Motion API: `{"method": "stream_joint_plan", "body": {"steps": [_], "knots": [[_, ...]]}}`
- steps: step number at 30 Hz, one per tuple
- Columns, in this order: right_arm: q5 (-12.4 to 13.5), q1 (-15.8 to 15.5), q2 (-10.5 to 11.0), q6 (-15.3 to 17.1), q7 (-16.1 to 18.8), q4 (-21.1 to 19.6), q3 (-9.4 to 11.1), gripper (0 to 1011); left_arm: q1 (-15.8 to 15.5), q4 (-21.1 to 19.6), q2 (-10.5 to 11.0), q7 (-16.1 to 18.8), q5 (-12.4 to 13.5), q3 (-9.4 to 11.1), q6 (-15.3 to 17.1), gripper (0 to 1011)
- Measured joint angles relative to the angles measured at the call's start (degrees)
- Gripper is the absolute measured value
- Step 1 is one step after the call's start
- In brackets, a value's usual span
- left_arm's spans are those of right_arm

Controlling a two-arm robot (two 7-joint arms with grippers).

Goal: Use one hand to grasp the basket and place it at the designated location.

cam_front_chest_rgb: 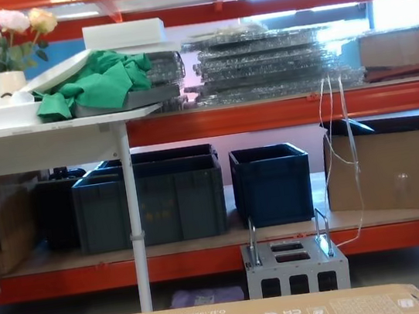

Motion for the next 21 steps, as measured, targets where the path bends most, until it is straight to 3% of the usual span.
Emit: {"method": "stream_joint_plan", "body": {"steps": [8, 21], "knots": [[0.2, 0.0, 0.5, 0.2, -0.1, -0.4, 1.5, 1001, 0.0, 0.0, 0.0, 0.0, 0.0, 0.0, 0.0, 0], [0.2, -0.1, 0.5, 0.3, 0.0, -0.3, 1.8, 1002, 0.0, 0.0, 0.0, 0.0, 0.0, 0.0, 0.0, 0]]}}
